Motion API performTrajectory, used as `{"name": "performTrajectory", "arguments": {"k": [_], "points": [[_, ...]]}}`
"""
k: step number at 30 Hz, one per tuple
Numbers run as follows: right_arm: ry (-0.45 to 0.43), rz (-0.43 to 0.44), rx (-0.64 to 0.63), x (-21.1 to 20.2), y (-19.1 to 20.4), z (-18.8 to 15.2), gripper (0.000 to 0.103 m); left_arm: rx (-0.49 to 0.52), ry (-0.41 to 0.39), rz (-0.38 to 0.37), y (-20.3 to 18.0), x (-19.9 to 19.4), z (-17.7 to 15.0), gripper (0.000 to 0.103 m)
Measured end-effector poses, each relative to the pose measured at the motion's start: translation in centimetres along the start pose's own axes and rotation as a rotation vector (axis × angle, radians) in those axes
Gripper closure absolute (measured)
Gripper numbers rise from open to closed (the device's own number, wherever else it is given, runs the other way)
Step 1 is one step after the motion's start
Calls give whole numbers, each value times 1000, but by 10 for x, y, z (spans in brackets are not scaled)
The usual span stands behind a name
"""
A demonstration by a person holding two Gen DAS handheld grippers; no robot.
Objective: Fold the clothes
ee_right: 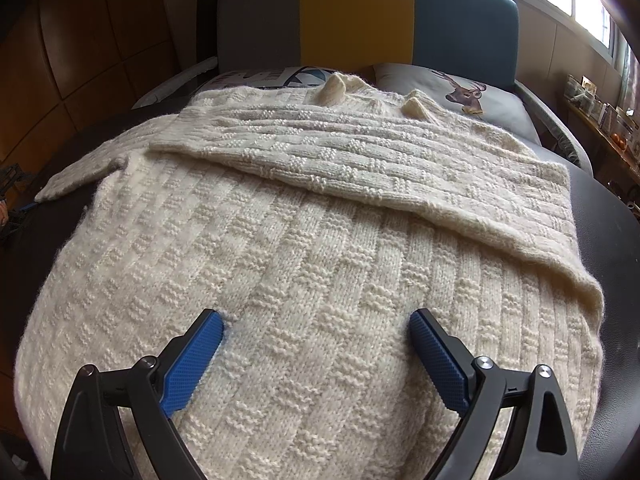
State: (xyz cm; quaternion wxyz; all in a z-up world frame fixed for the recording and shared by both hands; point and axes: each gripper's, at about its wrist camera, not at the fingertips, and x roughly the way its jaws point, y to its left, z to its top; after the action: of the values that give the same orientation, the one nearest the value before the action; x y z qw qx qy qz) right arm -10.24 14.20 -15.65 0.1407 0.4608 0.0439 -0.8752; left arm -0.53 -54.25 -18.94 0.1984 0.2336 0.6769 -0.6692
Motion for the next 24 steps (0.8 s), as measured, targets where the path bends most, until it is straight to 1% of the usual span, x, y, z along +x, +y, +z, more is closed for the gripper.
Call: {"name": "performTrajectory", "arguments": {"k": [1, 4, 5, 6, 8, 9, 11, 12, 13, 16, 19, 21, 24], "points": [[1, 0, 1, 0, 0, 0, 6, -9, 1, -10, 0, 3, 1, 46], [4, 2, 2, 0, 0, 0, 6, -33, 0, -25, 1, 11, 4, 54], [8, 1, 3, 1, 0, 1, 6, -40, 7, -11, 3, 12, 4, 64], [10, -1, 2, 1, 0, 1, 6, -45, 14, 6, 5, 13, 4, 81], [15, -4, -1, 1, 1, 2, 6, -48, 23, 41, 9, 11, 3, 96], [21, -4, 1, 1, 2, 3, 8, -35, 14, 41, 9, 10, 2, 96], [8, 0, 15, -7, -3, 15, 30, 6, -3, 64, 4, 6, 0, 96], [1, 2, 23, -11, -5, 21, 51, 27, -11, 75, 1, 4, -2, 96], [-6, 4, 30, -15, -8, 28, 55, 55, -18, 66, -6, -1, -4, 96], [-30, -55, 55, -18, -29, 59, 55, 151, -30, 20, -28, -16, -13, 97], [13, -127, 107, -3, -57, 80, 53, 248, -8, -41, -61, -31, -29, 97], [49, -148, 151, 9, -73, 85, 53, 296, 11, -79, -83, -37, -42, 97], [82, -173, 172, 23, -86, 84, 53, 358, 47, -129, -110, -42, -61, 97]]}}
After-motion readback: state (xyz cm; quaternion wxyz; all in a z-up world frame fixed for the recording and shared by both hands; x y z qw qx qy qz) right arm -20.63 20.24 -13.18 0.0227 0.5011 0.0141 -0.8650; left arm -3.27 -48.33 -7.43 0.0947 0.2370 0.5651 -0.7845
